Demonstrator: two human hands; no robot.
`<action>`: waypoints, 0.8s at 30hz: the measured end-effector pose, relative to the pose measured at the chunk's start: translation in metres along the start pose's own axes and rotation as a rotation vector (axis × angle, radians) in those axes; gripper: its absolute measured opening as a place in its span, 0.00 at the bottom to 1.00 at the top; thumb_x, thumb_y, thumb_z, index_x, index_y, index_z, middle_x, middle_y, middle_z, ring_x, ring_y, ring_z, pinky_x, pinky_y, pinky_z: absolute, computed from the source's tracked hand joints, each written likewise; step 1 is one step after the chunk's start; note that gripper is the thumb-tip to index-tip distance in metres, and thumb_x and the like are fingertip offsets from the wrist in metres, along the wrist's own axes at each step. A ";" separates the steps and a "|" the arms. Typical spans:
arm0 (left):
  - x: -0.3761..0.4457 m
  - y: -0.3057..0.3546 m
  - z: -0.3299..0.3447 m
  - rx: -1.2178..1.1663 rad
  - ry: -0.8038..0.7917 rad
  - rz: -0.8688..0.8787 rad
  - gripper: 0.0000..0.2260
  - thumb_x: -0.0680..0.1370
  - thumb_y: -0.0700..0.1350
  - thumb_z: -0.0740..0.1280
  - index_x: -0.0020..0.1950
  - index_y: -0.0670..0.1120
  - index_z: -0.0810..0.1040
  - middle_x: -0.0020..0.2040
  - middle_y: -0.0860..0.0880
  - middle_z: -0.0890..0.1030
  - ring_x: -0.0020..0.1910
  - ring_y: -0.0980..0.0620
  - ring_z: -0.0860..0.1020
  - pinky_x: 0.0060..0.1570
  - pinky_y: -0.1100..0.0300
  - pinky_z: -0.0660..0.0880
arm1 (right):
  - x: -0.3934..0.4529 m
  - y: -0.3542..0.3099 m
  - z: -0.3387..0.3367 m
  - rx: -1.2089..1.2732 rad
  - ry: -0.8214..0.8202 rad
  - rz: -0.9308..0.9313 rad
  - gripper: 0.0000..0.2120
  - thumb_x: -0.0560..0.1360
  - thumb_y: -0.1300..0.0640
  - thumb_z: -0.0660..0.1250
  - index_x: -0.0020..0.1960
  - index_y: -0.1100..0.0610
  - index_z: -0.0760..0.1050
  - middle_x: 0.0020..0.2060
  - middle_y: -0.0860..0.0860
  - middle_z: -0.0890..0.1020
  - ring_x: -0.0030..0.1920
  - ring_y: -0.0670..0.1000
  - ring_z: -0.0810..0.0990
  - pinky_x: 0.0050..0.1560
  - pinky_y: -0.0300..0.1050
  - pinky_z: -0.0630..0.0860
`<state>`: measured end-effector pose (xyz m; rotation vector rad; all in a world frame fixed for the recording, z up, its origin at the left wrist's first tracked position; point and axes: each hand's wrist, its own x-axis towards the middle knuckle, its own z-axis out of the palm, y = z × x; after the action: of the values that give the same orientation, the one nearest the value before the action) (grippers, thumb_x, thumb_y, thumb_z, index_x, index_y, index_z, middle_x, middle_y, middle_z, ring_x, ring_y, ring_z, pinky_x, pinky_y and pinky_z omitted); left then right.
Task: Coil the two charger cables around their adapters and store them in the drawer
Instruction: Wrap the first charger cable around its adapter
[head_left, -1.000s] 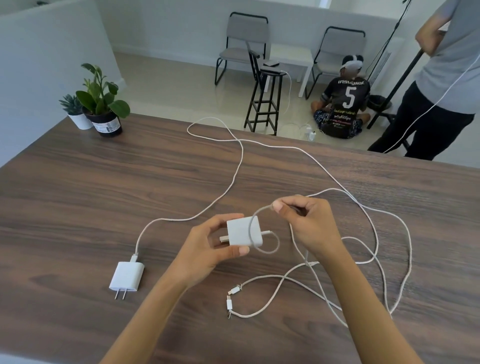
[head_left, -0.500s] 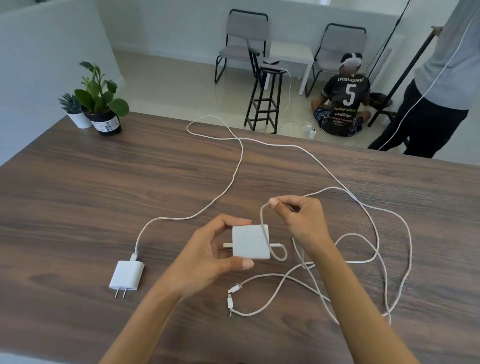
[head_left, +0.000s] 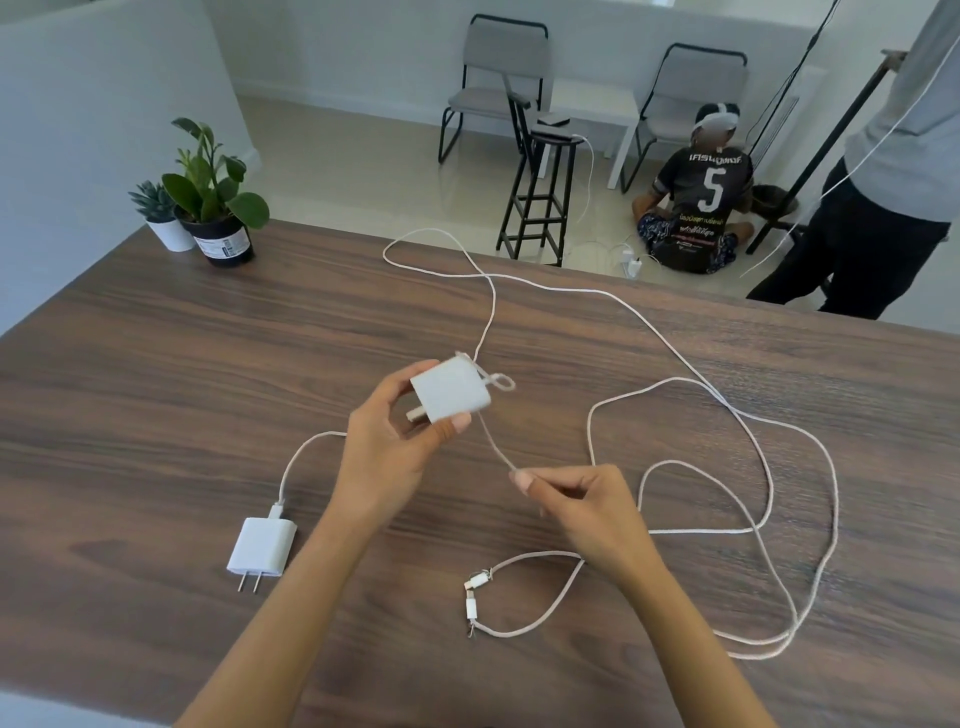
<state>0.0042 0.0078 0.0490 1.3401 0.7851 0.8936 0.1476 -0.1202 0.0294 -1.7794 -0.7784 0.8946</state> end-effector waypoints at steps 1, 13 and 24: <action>0.005 -0.001 -0.001 0.016 0.033 0.012 0.23 0.68 0.32 0.74 0.61 0.44 0.75 0.52 0.54 0.81 0.47 0.62 0.81 0.46 0.66 0.78 | -0.004 0.001 -0.001 -0.032 -0.018 -0.008 0.03 0.71 0.55 0.73 0.42 0.48 0.85 0.33 0.46 0.85 0.31 0.40 0.74 0.41 0.37 0.73; 0.017 -0.032 0.002 0.140 -0.048 0.015 0.23 0.67 0.35 0.76 0.58 0.50 0.76 0.55 0.53 0.81 0.53 0.57 0.80 0.52 0.60 0.78 | -0.020 -0.027 -0.026 -0.260 -0.093 -0.347 0.08 0.69 0.57 0.75 0.43 0.44 0.84 0.30 0.50 0.78 0.28 0.42 0.68 0.32 0.33 0.62; -0.009 -0.037 0.005 0.163 -0.246 -0.049 0.25 0.66 0.33 0.76 0.59 0.50 0.76 0.53 0.54 0.82 0.52 0.54 0.81 0.53 0.61 0.77 | 0.026 -0.057 -0.041 -0.262 0.055 -0.450 0.09 0.71 0.58 0.73 0.40 0.43 0.83 0.28 0.44 0.76 0.30 0.44 0.68 0.34 0.35 0.64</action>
<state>0.0077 -0.0024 0.0120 1.5339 0.7063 0.6214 0.1895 -0.0987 0.0878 -1.7380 -1.2435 0.4583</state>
